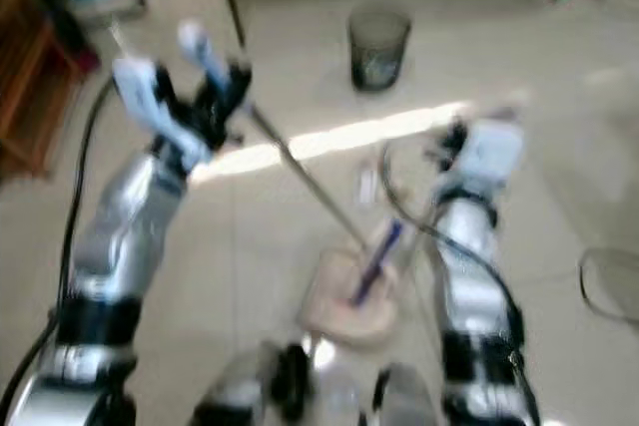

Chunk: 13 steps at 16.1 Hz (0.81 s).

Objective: Sweep floor

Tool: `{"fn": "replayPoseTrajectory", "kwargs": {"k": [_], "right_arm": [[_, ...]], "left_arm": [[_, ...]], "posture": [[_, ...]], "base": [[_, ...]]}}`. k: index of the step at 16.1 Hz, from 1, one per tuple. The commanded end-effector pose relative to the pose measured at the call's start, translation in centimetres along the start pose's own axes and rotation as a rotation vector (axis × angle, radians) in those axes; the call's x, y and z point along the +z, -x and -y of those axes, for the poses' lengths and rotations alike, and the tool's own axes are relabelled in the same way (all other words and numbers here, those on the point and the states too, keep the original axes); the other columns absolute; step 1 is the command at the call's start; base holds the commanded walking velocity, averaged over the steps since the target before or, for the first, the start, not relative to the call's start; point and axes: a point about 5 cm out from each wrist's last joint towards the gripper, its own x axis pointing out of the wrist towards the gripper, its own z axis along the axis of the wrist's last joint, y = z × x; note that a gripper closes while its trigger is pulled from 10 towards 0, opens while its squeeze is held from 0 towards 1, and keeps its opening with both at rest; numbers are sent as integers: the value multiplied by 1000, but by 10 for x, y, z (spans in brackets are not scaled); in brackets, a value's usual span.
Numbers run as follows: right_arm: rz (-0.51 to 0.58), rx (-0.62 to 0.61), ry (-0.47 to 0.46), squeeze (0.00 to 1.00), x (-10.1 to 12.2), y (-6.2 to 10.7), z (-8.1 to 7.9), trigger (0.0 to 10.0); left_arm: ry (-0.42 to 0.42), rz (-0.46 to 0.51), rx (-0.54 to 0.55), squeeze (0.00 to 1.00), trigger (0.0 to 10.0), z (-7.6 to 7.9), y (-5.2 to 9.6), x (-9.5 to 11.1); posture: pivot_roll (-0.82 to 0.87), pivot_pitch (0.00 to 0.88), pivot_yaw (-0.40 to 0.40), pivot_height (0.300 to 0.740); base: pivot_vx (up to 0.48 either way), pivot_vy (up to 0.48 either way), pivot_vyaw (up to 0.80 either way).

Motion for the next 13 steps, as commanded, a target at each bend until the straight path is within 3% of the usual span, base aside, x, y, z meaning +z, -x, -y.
{"fn": "replayPoseTrajectory", "kwargs": {"k": [1, 11, 13], "right_arm": [[52, -1, -3, 0, 7, 0, 2, 10000], [62, -41, 35, 0, -1, 0, 13, 10000], [58, -45, 56, 0, -3, -1, 17, 10000]], "left_arm": [[-17, 5, -22, 0, 10000, -1, -1, 6], [-9, -45, -16, 0, 10000, -16, 19, 17], [-79, -68, -17, 0, 10000, -24, 29, 24]], "posture": [[32, 221, 146, 740], [45, 227, 140, 740], [49, 227, 137, 740]], "base": [[0, 0, 0], [0, 0, 0], [0, 0, 0]]}}
